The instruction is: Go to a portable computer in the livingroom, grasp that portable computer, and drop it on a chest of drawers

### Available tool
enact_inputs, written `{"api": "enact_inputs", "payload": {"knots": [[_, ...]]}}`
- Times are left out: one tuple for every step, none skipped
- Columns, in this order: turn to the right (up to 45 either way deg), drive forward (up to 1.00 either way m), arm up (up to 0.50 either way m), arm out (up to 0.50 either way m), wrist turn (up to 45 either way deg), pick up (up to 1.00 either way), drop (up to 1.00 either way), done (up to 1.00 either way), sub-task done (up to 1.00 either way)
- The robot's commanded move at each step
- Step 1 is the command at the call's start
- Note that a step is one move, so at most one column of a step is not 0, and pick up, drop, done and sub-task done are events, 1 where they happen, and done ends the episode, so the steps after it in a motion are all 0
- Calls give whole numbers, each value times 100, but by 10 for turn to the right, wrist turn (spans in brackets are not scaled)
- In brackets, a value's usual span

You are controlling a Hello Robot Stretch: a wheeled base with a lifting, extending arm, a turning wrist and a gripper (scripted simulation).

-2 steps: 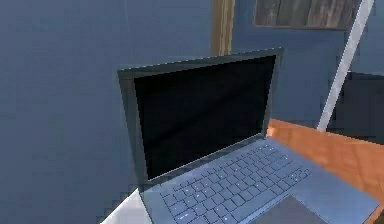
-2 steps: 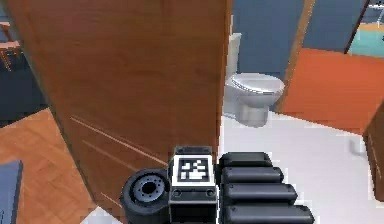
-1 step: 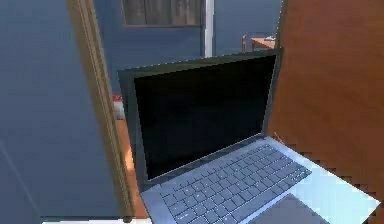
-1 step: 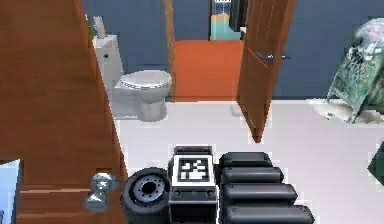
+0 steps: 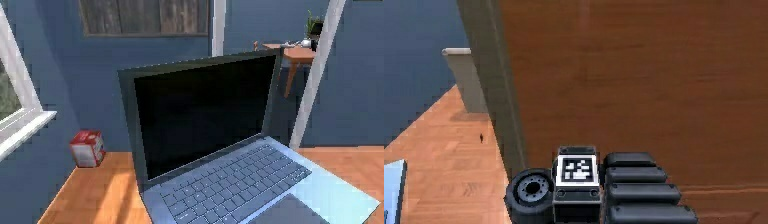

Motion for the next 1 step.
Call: {"api": "enact_inputs", "payload": {"knots": [[60, 0, 0, 0, 0, 0, 0, 0, 0]]}}
